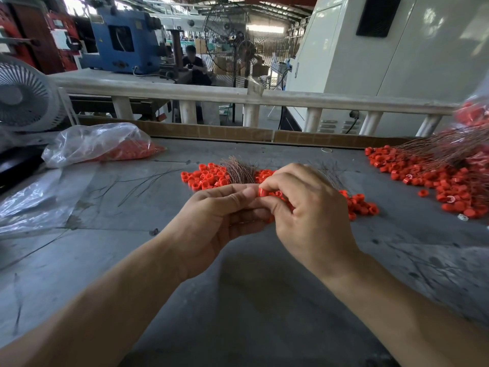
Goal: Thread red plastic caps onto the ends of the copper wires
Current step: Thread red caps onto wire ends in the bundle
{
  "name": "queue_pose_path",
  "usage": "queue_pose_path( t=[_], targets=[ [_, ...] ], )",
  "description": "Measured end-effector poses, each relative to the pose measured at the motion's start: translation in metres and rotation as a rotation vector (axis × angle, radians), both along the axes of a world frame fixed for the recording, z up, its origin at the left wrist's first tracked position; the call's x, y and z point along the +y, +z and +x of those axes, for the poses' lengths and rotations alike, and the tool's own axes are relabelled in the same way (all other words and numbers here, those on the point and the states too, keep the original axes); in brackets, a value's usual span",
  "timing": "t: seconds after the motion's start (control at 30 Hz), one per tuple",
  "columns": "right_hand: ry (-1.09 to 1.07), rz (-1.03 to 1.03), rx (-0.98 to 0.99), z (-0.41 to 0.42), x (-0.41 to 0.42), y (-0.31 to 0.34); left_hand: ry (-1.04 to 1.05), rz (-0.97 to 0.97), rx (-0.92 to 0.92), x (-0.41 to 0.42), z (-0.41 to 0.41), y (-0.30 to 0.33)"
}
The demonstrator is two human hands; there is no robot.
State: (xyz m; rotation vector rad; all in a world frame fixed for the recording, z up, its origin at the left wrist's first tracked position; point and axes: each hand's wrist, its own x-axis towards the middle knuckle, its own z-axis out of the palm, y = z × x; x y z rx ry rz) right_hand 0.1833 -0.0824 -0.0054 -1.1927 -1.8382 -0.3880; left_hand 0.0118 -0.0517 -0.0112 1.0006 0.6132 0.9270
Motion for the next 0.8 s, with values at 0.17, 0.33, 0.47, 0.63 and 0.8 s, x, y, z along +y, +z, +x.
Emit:
queue_pose_path(
  t=[0.17, 0.33, 0.47, 0.63, 0.8],
  targets=[
    [0.038, 0.029, 0.020, 0.0035, 0.0019, 0.0002, 0.003, 0.033, 0.050, -0.0030, 0.0013, 0.0021],
    [0.089, 0.010, 0.035, 0.0057, 0.0032, 0.0013, 0.011, 0.063, 0.065, -0.0039, 0.0009, 0.0033],
    [0.119, -0.041, 0.019, 0.0068, 0.0028, 0.0045, 0.080, 0.076, 0.052, -0.0035, 0.0005, 0.0042],
    [0.163, -0.079, 0.001, 0.0069, 0.0008, 0.0028, 0.143, 0.117, 0.066, -0.0033, -0.0003, 0.0059],
    [0.167, -0.068, 0.037, 0.0055, 0.0011, -0.0003, 0.148, 0.125, 0.075, -0.0032, 0.0002, 0.0079]
  ],
)
